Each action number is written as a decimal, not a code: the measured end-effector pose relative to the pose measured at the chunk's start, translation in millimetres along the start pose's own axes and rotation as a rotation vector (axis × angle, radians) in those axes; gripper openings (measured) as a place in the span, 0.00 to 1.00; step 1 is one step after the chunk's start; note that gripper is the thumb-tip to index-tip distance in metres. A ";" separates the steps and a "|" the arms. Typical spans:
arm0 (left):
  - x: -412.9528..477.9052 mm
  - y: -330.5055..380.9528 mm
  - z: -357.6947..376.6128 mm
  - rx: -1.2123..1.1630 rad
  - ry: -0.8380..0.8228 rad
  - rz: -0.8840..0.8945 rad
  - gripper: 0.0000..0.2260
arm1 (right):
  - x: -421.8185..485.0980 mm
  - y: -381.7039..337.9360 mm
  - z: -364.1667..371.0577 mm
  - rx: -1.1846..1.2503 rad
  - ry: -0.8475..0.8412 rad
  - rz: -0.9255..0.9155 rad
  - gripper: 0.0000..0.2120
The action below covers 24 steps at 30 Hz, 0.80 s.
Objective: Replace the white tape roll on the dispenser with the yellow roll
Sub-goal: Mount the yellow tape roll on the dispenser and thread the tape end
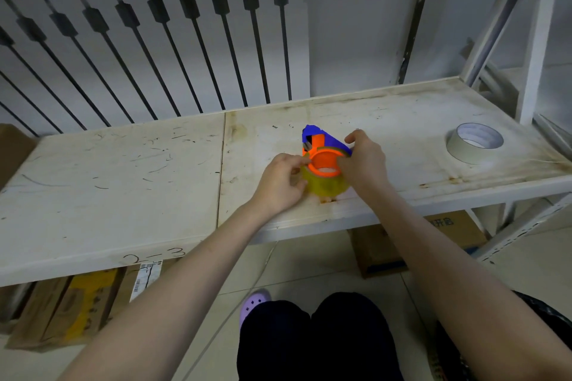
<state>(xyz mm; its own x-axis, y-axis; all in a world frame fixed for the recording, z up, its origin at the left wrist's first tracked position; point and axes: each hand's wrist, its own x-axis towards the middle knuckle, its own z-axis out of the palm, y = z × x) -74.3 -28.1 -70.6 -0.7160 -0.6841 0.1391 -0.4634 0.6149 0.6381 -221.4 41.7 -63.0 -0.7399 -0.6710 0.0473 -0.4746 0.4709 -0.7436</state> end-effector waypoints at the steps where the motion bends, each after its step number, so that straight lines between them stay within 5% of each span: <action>1: 0.8 3.0 1.7 -0.028 0.000 0.006 0.22 | 1.8 1.6 -5.2 0.015 0.008 0.008 0.18; 6: 2.6 6.9 6.9 0.016 -0.017 -0.062 0.20 | 1.3 7.6 -7.8 -0.054 0.010 -0.079 0.09; 15: -4.6 2.9 8.5 0.004 -0.097 -0.218 0.21 | 11.0 24.4 -14.3 0.135 0.023 0.043 0.07; 24: -7.0 3.6 7.2 0.142 -0.035 -0.259 0.19 | 1.0 11.0 9.4 -0.036 0.025 -0.124 0.07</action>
<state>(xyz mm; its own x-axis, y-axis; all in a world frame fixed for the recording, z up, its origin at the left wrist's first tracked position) -74.7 -18.3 -74.7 -0.5807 -0.8130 -0.0422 -0.6995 0.4718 0.5367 -222.9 40.8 -77.4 -0.6859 -0.7112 0.1542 -0.5799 0.4060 -0.7063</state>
